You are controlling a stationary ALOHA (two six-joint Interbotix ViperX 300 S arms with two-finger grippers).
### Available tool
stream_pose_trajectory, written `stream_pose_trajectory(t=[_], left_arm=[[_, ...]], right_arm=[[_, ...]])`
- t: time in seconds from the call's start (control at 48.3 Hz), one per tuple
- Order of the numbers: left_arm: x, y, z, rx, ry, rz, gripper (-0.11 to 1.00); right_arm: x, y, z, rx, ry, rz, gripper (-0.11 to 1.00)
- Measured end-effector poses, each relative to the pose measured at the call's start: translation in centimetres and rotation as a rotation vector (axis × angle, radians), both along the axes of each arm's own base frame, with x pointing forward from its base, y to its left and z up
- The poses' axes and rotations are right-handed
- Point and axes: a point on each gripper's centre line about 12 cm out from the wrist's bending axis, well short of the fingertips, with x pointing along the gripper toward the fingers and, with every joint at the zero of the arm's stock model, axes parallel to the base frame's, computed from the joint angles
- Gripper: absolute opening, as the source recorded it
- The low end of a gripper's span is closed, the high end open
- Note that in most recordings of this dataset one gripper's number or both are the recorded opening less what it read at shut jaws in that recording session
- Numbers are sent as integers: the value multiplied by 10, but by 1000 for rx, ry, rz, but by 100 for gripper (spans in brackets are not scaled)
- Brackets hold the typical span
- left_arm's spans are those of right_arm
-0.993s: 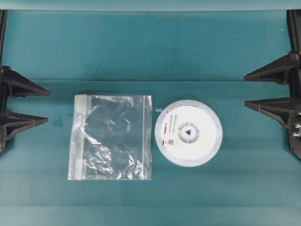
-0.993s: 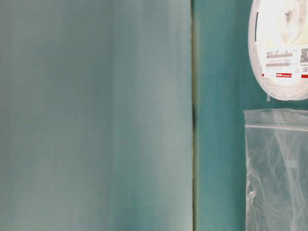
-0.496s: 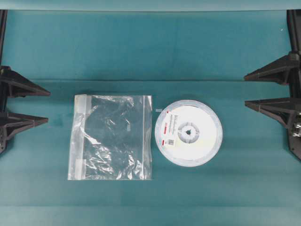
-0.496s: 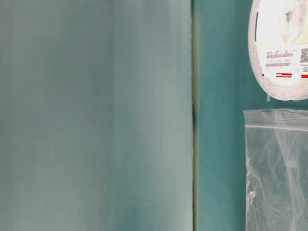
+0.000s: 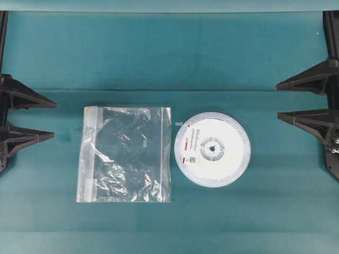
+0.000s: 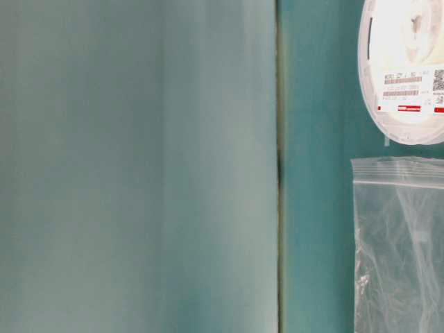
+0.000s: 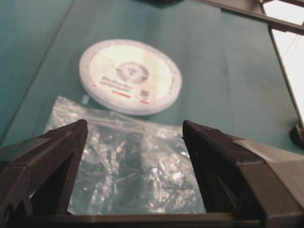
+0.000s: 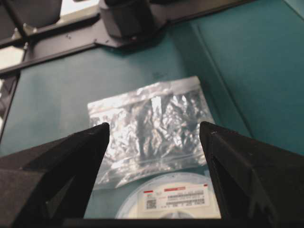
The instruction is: Take out the reel from the clear zip bag.
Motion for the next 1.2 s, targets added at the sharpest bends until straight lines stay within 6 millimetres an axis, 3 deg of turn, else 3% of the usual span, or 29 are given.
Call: stream_pose_trajectory(t=[1.2], left_arm=[[0,0,0,0,2,0,88]], right_arm=[[-4,0,-1,-1,-8,0,92]])
